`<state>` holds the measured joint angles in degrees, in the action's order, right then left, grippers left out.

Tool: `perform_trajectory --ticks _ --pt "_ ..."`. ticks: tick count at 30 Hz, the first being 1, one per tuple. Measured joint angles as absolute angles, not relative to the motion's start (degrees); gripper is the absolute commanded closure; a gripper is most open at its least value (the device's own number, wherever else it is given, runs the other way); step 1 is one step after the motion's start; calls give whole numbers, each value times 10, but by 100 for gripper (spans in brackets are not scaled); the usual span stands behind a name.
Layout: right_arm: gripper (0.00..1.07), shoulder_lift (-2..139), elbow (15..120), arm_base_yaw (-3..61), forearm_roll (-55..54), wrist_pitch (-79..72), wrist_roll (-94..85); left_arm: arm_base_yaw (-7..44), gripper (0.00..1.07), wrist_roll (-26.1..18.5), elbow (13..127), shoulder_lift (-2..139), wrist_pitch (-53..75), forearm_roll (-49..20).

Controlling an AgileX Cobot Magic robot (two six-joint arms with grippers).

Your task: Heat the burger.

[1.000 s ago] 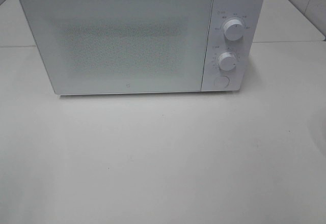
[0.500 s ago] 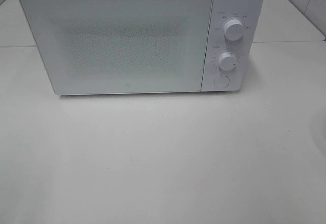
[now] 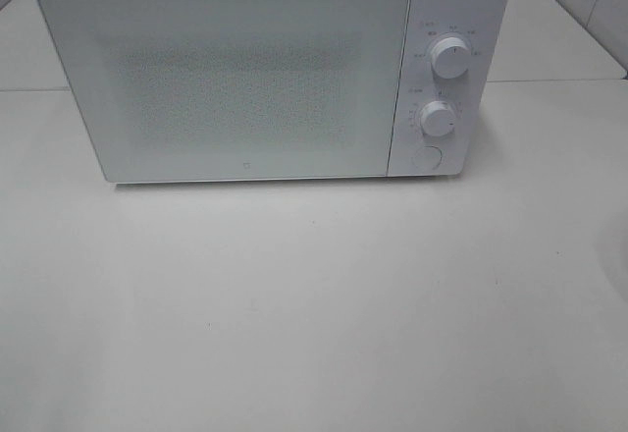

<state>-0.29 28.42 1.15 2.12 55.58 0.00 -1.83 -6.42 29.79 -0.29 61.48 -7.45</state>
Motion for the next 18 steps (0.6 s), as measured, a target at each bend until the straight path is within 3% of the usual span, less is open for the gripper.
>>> perform_trajectory --ticks 18 --pt "62 -3 284 11 21 556 0 -18 11 -64 298 -3 615 -74"
